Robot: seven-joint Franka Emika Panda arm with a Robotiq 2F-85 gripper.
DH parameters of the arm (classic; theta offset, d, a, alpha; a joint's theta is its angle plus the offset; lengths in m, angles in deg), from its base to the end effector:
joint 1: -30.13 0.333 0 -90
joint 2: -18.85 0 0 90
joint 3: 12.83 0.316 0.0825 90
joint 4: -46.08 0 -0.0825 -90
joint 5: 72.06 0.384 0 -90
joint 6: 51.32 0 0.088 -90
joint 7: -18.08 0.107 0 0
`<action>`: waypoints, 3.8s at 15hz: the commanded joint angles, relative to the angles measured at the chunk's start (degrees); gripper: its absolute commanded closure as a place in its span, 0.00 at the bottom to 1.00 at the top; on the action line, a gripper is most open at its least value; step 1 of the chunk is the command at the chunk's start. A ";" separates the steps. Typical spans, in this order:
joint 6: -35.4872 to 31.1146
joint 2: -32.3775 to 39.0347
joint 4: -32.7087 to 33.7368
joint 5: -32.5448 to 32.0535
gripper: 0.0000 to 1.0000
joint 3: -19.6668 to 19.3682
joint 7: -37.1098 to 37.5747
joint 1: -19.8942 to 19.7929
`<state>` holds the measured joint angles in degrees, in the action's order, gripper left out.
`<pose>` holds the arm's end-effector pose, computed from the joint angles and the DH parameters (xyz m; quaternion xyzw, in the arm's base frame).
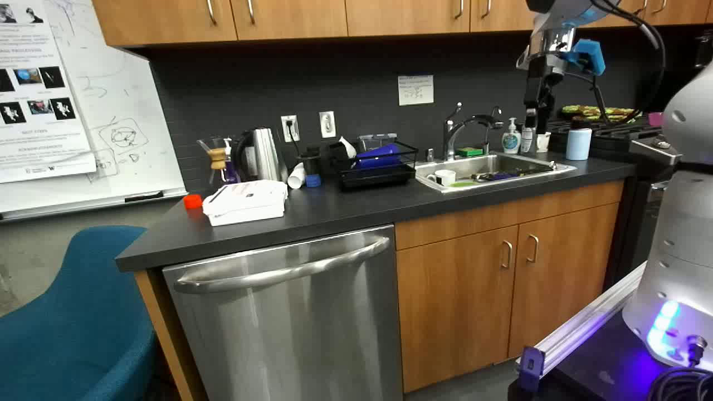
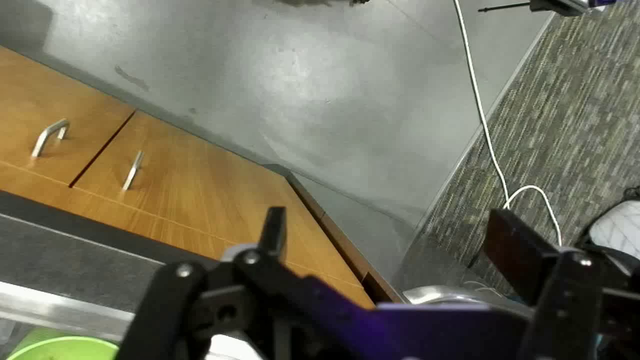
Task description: Open the third cupboard door from the left
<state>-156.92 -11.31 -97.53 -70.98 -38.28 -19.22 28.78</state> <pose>0.3350 -0.1700 0.4343 -0.9813 -0.1234 0.0180 0.1463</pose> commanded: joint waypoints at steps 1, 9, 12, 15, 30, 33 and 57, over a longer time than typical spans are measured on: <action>0.08 0.58 0.06 1.13 0.00 2.15 -1.06 -2.39; 0.08 0.58 0.06 1.13 0.00 2.15 -1.05 -2.39; -2.56 -0.21 0.04 3.04 0.00 2.39 -0.72 -2.64; -8.33 -1.56 0.47 6.45 0.00 2.80 -1.53 -2.93; -48.06 -9.11 1.42 19.04 0.00 1.10 -13.94 6.59; -58.55 -10.37 1.15 21.55 0.00 0.76 -12.26 12.06; -87.38 -6.05 11.94 0.40 0.00 -23.00 7.45 43.78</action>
<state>-244.37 -17.83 -85.30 -63.55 -60.55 -18.56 73.50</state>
